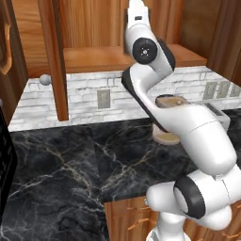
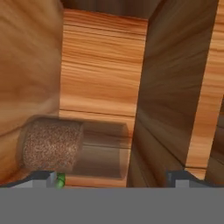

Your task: Pick the jar and jar from the dining table and place them in the open cabinet. Close the cabinet after placing the objects.

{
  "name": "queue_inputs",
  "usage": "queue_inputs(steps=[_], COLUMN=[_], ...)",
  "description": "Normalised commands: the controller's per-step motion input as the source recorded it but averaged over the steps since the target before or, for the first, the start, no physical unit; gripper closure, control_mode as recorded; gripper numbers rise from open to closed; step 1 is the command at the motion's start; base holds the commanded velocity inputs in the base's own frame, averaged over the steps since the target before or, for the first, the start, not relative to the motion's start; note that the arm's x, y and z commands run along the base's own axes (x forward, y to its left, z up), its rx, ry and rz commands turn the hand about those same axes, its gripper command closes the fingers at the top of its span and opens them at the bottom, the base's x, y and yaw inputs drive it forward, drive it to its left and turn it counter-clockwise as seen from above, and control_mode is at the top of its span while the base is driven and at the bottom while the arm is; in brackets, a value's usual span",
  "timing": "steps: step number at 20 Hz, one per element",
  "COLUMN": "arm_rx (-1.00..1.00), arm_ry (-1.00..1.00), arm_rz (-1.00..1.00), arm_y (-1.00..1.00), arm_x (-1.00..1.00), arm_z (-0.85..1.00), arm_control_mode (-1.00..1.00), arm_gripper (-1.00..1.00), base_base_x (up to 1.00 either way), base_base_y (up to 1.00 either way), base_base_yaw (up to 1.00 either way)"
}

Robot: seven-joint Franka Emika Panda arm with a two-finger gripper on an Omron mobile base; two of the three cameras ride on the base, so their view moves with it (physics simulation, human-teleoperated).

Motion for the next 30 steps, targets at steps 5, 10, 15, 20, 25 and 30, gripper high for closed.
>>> queue_inputs(steps=[5,10,15,20,25,30], arm_rx=[0.00,0.00,0.08,0.13,0.22,0.21], arm_ry=[0.04,0.03,0.01,0.00,-0.01,-0.12], arm_rz=[-0.02,-0.12,-0.26,-0.33,-0.32,-0.16], arm_y=[0.00,-0.08,-0.26,-0.23,-0.07,-0.09], arm_x=[-0.94,-1.00,-0.83,-0.74,-0.84,-0.66], arm_z=[-0.21,-0.31,-0.04,0.00,-0.05,-0.14], arm_control_mode=[-1.00,-1.00,-1.00,-1.00,-1.00,-1.00], arm_gripper=[-1.00,-1.00,-1.00,-1.00,-1.00,-1.00], base_base_x=[0.00,0.00,0.00,0.00,0.00,0.00], base_base_y=[0.00,0.00,0.00,0.00,0.00,0.00], base_base_yaw=[0.00,0.00,0.00,0.00,0.00,0.00])
